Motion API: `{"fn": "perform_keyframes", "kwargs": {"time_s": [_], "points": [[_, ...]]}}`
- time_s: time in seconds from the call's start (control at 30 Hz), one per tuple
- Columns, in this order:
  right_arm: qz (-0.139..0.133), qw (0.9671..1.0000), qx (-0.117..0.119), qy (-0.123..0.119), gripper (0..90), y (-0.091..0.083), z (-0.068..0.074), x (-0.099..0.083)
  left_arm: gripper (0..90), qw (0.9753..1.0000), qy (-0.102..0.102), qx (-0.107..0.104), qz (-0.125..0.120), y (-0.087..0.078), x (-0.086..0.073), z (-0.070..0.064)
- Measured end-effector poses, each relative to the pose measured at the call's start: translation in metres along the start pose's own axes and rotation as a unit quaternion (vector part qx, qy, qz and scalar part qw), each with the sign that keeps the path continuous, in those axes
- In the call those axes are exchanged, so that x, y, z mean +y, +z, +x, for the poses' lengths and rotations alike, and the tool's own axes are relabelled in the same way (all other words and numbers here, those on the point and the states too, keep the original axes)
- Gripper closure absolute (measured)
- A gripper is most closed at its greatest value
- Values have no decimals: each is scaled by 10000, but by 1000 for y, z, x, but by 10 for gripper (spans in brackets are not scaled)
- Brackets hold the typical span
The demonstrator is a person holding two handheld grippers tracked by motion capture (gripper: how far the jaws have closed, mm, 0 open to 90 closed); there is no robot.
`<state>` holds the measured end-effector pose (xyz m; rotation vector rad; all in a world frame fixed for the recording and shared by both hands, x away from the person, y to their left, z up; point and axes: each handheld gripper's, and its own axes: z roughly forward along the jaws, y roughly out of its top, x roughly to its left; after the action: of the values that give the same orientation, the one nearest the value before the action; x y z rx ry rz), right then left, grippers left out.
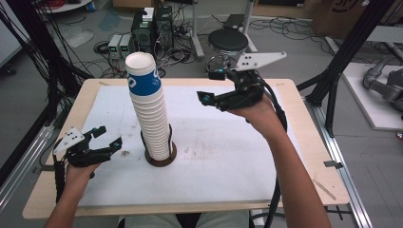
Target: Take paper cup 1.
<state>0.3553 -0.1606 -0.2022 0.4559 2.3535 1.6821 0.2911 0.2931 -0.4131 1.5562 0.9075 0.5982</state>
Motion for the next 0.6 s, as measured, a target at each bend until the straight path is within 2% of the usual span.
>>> {"fn": "perform_keyframes", "kwargs": {"time_s": [0.23, 0.27, 0.3, 0.33, 0.37, 0.43, 0.6], "points": [[164, 9990, 260, -334, 204, 33, 8, 40, 165, 10000, -1, -27, -13, 0, 0, 0], [164, 9990, 260, -334, 204, 33, 8, 40, 165, 10000, -1, -27, -13, 0, 0, 0], [210, 9984, 327, -411, 204, 42, 11, 50, 166, 10000, 2, -24, -12, 0, 0, 0], [210, 9984, 327, -411, 204, 42, 11, 50, 166, 10000, -1, -30, -16, 0, 0, 0], [235, 9978, 438, -436, 204, 51, 13, 60, 165, 10000, -8, -25, -12, -1, 0, 1], [266, 9973, 463, -508, 204, 57, 16, 67, 166, 10000, -17, -24, -19, -1, -1, 1], [276, 9965, 623, -474, 204, 69, 18, 77, 165, 10000, -31, -36, -17, -1, -1, 1]]}}
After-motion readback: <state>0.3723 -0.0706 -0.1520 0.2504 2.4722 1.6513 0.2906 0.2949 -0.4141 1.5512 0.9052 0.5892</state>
